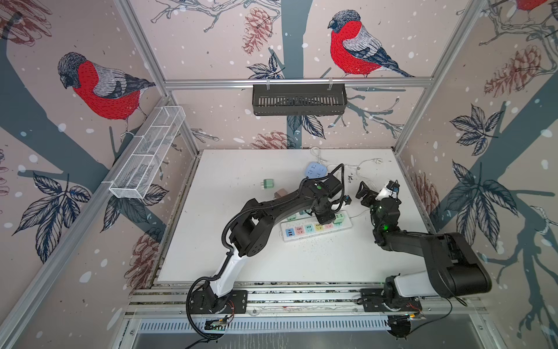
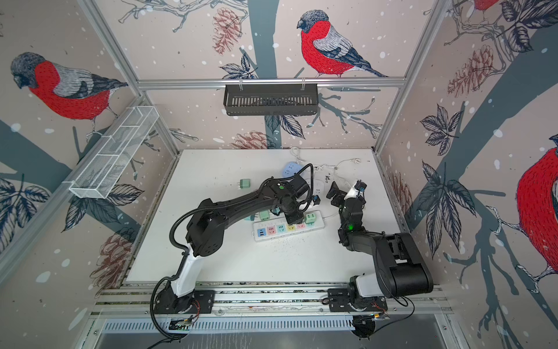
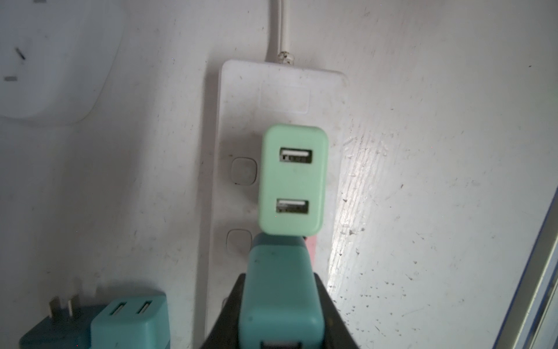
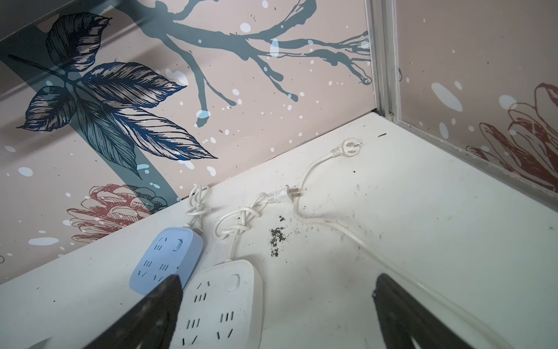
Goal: Insert the plug
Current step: 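Lower and press the teal adapter into the power strip socket with the left gripper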
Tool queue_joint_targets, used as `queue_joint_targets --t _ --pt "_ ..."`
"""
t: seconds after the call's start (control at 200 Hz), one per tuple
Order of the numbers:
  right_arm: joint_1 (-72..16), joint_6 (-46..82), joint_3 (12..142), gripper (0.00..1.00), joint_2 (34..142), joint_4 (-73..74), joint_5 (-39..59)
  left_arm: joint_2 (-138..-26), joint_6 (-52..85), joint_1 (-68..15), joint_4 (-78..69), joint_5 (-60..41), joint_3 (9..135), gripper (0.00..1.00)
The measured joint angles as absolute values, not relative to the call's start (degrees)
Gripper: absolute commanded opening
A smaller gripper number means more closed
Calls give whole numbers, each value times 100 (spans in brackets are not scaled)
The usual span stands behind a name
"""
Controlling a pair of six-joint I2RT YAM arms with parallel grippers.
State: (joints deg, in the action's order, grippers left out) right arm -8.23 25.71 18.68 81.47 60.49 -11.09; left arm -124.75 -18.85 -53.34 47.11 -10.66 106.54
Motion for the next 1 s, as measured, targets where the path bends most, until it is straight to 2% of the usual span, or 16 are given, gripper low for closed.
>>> queue_joint_targets --t 0.59,1.001 --pt "-836 2571 1865 100 8134 6051 -1149 -12796 -1892 -5380 4904 -954 11067 0" --pt "-845 2571 1863 99 8128 6051 -1168 -12595 -1826 -5398 4886 -768 10831 0"
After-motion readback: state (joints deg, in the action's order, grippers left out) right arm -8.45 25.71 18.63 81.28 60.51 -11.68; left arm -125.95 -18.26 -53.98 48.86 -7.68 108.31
